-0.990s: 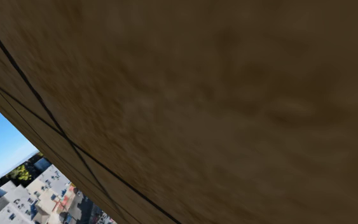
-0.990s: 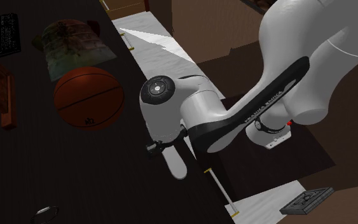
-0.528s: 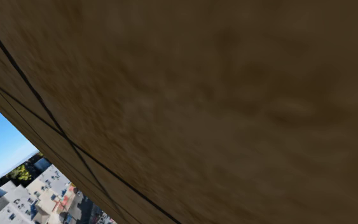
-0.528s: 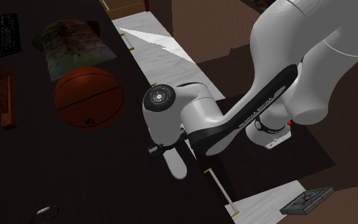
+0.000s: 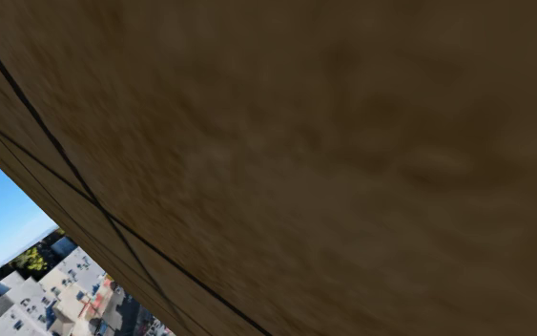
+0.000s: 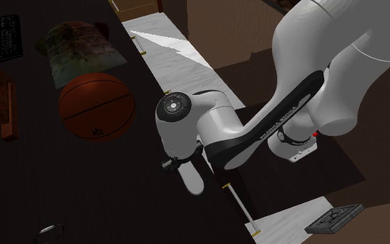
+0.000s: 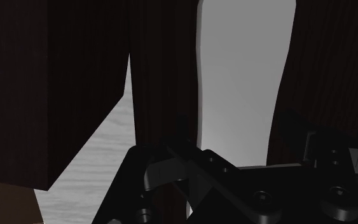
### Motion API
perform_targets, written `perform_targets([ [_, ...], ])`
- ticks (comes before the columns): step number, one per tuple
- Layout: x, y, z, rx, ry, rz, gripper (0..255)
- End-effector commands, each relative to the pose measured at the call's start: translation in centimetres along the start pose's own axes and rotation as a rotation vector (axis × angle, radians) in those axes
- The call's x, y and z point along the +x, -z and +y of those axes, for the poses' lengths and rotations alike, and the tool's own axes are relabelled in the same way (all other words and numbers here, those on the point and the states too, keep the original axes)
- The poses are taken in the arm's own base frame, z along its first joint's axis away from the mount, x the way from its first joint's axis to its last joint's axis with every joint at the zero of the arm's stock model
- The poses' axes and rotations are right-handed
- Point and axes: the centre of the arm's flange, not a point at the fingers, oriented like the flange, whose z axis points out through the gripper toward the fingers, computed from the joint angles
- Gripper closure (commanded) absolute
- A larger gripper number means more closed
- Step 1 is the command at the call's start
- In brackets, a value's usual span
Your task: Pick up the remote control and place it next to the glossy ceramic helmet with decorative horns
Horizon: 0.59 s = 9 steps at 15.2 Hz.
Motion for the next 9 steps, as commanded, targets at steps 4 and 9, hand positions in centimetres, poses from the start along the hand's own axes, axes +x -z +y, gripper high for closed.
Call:
perform_targets([
  [4, 0.0, 0.0, 0.0, 0.0, 0.0, 0.0, 255],
  [9, 0.0, 0.53, 0.01, 0.0, 0.0, 0.0, 255],
])
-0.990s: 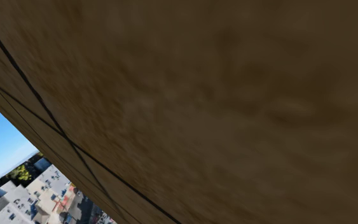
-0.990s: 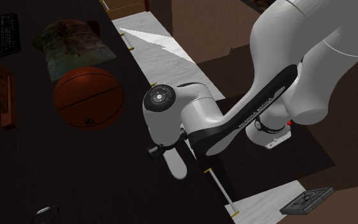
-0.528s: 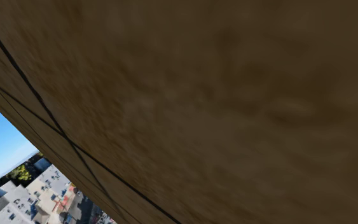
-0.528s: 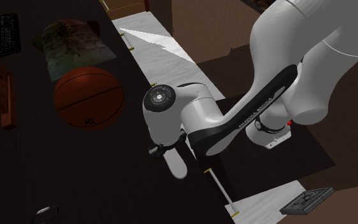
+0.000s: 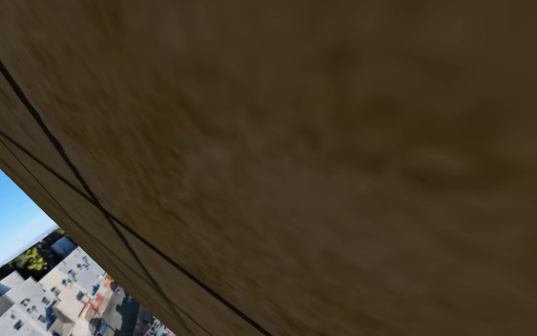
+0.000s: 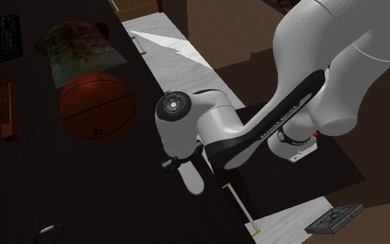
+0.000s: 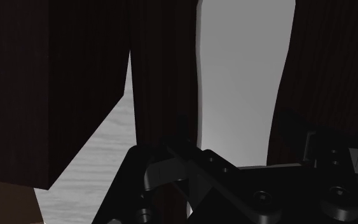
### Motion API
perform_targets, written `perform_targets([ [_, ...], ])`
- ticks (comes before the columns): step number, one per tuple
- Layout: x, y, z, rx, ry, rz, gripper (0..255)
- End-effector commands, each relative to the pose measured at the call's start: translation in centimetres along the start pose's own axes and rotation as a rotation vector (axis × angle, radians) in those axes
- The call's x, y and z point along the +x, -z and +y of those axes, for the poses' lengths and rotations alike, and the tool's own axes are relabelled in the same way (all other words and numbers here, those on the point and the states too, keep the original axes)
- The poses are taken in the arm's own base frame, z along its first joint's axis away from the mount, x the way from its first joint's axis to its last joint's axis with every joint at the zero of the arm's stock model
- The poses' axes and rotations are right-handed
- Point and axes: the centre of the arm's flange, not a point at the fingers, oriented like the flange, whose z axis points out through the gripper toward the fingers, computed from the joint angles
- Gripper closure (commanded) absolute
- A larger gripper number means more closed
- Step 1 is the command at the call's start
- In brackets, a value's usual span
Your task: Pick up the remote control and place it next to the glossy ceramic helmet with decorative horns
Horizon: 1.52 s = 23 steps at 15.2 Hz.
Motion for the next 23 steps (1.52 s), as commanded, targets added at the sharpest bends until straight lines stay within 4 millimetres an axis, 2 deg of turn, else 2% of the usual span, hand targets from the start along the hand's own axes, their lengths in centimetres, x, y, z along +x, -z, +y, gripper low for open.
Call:
perform_targets([
  [1, 0.0, 0.8, 0.0, 0.0, 0.0, 0.0, 255],
  [23, 0.1, 12.4, 0.2, 0.0, 0.0, 0.0, 255],
])
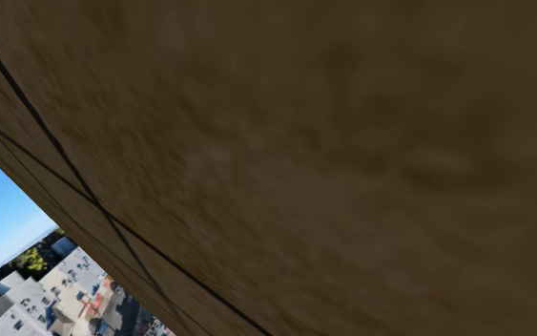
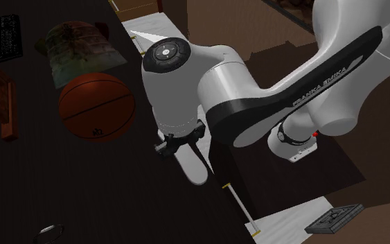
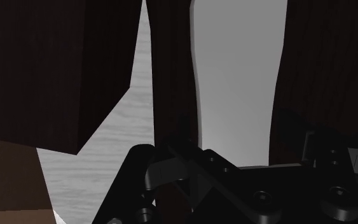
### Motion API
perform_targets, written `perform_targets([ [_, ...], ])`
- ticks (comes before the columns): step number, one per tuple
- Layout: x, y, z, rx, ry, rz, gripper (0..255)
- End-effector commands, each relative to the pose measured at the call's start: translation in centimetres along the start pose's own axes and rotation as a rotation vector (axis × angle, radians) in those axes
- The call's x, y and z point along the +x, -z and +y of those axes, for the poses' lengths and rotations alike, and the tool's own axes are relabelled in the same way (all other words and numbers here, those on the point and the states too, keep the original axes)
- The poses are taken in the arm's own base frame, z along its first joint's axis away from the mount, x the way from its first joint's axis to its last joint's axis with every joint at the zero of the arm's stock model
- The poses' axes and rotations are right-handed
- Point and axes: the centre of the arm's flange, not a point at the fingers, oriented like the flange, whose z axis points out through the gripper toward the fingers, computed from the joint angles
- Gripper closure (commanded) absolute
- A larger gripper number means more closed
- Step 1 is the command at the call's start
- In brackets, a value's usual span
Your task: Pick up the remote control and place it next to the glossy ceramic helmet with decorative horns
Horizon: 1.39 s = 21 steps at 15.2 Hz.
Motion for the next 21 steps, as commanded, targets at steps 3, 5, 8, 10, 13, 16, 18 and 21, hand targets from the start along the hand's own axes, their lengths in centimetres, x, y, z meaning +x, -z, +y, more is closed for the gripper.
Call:
perform_targets([
  [3, 0.1, 2.2, 0.0, 0.0, 0.0, 0.0, 255],
  [5, 0.1, 3.3, 0.0, 0.0, 0.0, 0.0, 255],
  [8, 0.1, 4.9, 0.0, 0.0, 0.0, 0.0, 255],
  [10, 0.1, 5.9, 0.1, 0.0, 0.0, 0.0, 255],
  [13, 0.1, 7.5, 0.1, 0.0, 0.0, 0.0, 255],
  [16, 0.1, 9.1, 0.1, 0.0, 0.0, 0.0, 255],
  [18, 0.1, 10.1, 0.1, 0.0, 0.0, 0.0, 255],
  [21, 0.2, 11.7, 0.2, 0.0, 0.0, 0.0, 255],
])
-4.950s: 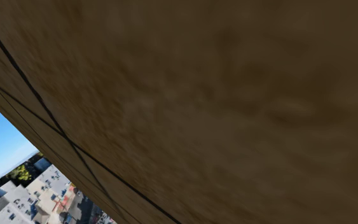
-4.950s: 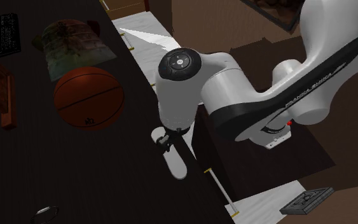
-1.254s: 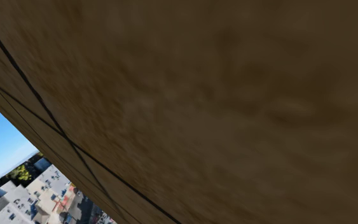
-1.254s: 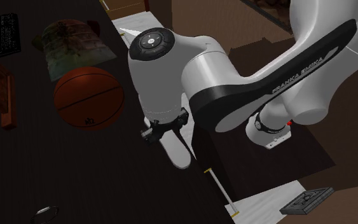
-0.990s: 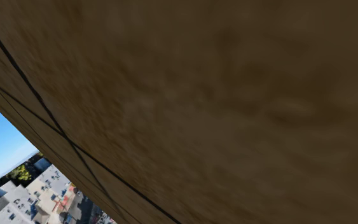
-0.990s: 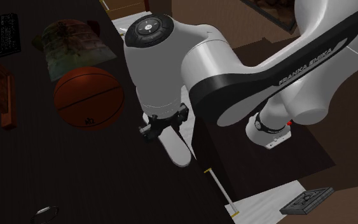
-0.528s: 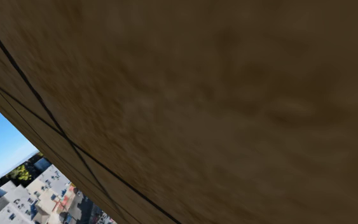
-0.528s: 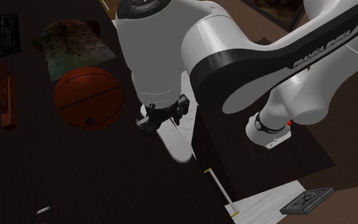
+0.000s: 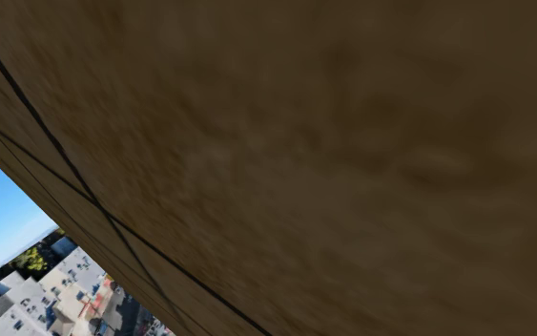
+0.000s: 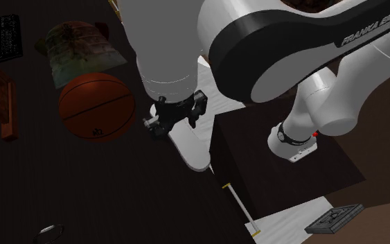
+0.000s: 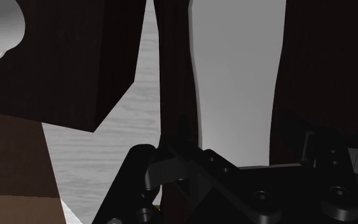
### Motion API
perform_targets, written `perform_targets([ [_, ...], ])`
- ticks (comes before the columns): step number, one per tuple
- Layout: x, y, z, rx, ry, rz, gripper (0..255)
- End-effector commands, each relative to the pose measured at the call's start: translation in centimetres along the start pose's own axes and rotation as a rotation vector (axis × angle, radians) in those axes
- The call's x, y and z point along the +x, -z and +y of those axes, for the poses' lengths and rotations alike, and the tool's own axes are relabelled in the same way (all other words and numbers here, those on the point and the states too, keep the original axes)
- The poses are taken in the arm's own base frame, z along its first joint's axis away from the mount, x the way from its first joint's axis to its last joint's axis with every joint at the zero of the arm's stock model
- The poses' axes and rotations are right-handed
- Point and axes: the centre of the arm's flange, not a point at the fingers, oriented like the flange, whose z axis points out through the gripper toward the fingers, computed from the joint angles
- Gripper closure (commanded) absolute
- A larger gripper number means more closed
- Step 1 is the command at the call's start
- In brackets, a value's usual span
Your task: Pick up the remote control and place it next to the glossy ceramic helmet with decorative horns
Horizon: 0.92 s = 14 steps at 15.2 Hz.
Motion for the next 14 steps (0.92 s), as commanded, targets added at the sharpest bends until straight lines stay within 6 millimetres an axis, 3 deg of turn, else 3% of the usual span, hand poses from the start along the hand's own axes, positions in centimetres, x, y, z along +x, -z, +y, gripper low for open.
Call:
perform_targets([
  [1, -0.1, 1.1, 0.0, 0.0, 0.0, 0.0, 255],
  [14, 0.0, 7.6, 0.2, 0.0, 0.0, 0.0, 255],
])
